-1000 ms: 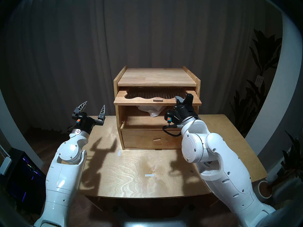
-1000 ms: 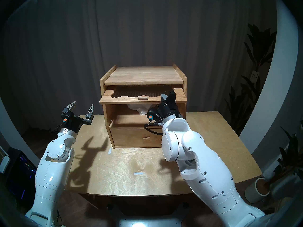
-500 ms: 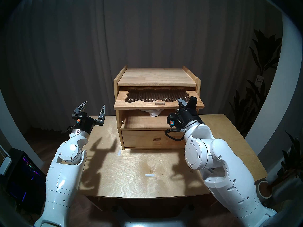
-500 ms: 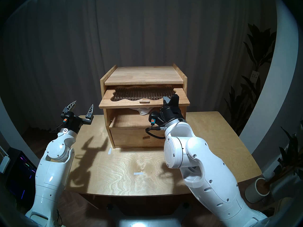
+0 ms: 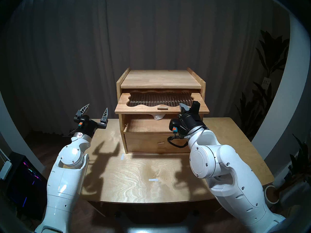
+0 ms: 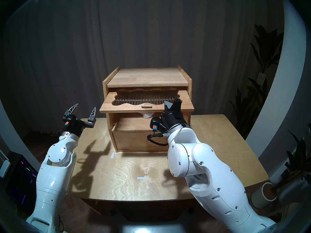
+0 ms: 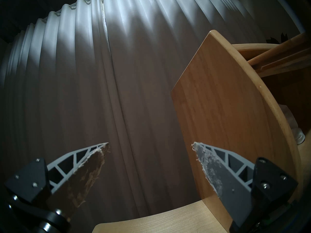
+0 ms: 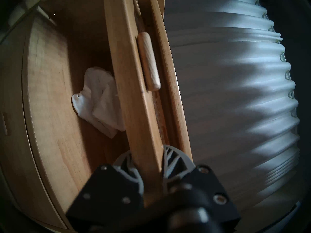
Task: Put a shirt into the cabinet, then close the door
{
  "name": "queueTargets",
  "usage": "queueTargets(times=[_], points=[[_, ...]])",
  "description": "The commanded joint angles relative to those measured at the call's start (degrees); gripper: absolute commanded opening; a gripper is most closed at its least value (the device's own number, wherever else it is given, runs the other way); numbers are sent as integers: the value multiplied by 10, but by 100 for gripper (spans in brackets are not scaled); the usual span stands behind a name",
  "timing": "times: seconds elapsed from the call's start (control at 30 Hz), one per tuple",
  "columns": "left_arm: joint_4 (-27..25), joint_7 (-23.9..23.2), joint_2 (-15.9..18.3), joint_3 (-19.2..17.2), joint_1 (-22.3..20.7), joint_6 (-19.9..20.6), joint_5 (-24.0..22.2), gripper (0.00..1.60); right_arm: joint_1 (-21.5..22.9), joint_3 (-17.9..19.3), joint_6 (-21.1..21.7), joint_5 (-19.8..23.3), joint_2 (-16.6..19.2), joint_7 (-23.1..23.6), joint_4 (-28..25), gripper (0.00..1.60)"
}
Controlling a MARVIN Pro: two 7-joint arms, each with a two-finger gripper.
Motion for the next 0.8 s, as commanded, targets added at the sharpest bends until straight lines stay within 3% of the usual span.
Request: queueTargets(times=[0.0, 0.2, 0.43, 0.77], points=[[-12, -1, 1, 1, -8, -3, -1, 160, 14, -9, -7, 8, -8, 13, -15, 0], [-12, -1, 1, 1, -8, -3, -1, 160, -23, 9, 17, -5, 22, 28, -62, 0], [-12, -1, 1, 1, -8, -4, -1, 160, -85, 20, 54, 5, 29, 43, -117, 0], [-12, -1, 1, 1, -8, -3, -1, 160, -103, 14, 51, 34, 13, 34, -118, 0]])
